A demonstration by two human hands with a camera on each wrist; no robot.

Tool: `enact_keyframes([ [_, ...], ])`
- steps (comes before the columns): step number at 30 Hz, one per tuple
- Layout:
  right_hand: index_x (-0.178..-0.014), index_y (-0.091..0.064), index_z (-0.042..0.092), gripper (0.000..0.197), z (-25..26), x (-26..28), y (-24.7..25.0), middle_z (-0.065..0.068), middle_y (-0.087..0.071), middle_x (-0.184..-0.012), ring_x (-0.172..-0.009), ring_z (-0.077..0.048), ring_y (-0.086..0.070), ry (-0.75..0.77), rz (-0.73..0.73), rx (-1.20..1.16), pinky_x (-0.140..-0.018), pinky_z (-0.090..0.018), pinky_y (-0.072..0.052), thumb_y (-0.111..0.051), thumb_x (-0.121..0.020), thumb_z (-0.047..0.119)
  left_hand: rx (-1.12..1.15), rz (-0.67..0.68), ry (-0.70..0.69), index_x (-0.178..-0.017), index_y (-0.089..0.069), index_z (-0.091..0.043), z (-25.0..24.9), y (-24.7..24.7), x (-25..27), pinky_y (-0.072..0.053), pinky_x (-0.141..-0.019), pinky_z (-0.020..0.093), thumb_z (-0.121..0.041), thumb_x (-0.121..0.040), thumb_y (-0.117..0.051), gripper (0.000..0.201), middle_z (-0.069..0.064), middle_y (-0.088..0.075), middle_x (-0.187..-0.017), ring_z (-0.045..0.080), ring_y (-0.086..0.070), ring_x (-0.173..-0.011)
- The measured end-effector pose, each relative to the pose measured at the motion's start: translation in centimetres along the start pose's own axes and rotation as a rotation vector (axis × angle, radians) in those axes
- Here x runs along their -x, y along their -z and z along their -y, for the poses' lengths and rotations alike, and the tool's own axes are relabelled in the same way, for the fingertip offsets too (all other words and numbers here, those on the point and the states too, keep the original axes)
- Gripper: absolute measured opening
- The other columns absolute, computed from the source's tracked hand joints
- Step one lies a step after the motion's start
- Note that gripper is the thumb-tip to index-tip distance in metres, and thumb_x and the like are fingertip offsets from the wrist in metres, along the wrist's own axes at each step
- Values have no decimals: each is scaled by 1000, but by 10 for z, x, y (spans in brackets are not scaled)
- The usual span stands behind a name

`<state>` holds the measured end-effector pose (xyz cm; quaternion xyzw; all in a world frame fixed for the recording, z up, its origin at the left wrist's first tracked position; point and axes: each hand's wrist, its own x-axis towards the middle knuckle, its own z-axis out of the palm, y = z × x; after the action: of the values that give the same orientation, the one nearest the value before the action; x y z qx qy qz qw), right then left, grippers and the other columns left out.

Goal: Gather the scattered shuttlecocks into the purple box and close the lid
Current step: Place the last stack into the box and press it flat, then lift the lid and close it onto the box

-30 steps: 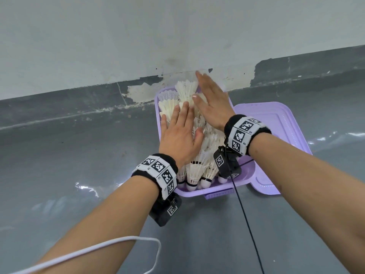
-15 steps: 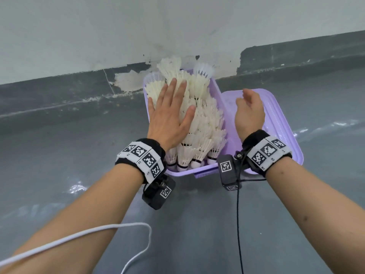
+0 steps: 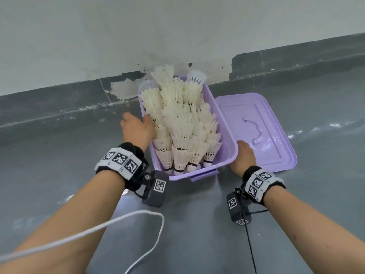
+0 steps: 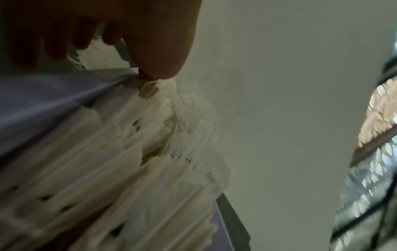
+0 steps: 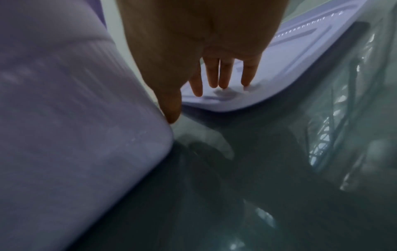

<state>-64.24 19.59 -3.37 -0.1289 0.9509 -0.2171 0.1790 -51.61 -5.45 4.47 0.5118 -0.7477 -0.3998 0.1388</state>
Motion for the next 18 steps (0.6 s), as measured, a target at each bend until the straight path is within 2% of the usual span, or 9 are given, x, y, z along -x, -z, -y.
enact_keyframes([
  [2, -115, -57, 14, 41, 0, 3, -3, -7, -52, -123, -113, -33, -52, -8, 4, 67, -92, -45, -49, -68, -77, 27, 20, 67, 48, -128, -44, 2, -2, -3, -5, -40, -77, 31, -32, -99, -41, 44, 17, -55, -122, 31, -56, -106],
  [3, -113, -58, 14, 40, 2, 4, -3, -7, -53, -120, -111, -33, -52, -8, -9, 88, -89, -45, -50, -68, -77, 27, 16, 82, 42, -122, -48, 2, -2, -3, -6, -40, -73, 31, -31, -100, -38, 41, 16, -57, -117, 30, -57, -100],
  [5, -98, -61, 13, 29, 2, 2, -2, -9, -59, -107, -100, -34, -57, 8, -25, 108, -81, -44, -54, -66, -72, 26, -17, 84, 31, -119, -47, 2, -5, -4, -6, -40, -71, 33, -28, -102, -35, 36, 17, -56, -116, 30, -56, -93],
  [7, -86, -62, 11, 22, 3, -3, -1, -12, -63, -95, -89, -34, -60, 1, -14, 97, -73, -43, -56, -65, -68, 25, -55, 71, 42, -123, -42, 3, -9, -4, -5, -41, -71, 34, -24, -102, -35, 35, 21, -54, -122, 33, -56, -99],
  [9, -81, -61, 6, 17, 7, -6, 0, -15, -64, -90, -83, -35, -61, -16, -45, 76, -68, -38, -54, -64, -71, 20, -73, 39, 76, -127, -39, 5, -13, -2, -3, -41, -72, 33, -22, -102, -36, 37, 24, -51, -128, 36, -56, -109],
  [12, -86, -52, 4, 10, 19, -1, 15, -12, -56, -89, -82, -31, -54, -44, -201, -37, -66, -33, -40, -57, -79, 7, -37, -13, 173, -129, -35, 7, -11, 1, 1, -41, -73, 32, -18, -101, -38, 37, 24, -50, -131, 36, -55, -113],
  [14, -93, -45, 6, 12, 30, 3, 29, -13, -52, -88, -79, -30, -49, -27, -300, -134, -68, -35, -40, -51, -83, 4, 54, -64, 254, -129, -35, 6, -3, 8, 6, -43, -73, 32, -16, -100, -40, 37, 23, -50, -130, 35, -55, -112],
  [16, -100, -43, 6, 16, 43, 7, 48, -14, -51, -85, -76, -32, -48, 18, -370, -150, -71, -40, -43, -49, -85, 6, 213, -101, 357, -126, -35, 4, 6, 15, 10, -51, -76, 36, -18, -98, -42, 36, 20, -52, -125, 33, -57, -101],
  [18, -103, -45, 4, 19, 63, 11, 64, -14, -51, -84, -74, -31, -45, 81, -408, -162, -70, -39, -42, -49, -85, 9, 345, -126, 434, -124, -36, 2, 18, 24, 15, -53, -75, 37, -20, -96, -45, 37, 12, -53, -117, 29, -55, -89],
])
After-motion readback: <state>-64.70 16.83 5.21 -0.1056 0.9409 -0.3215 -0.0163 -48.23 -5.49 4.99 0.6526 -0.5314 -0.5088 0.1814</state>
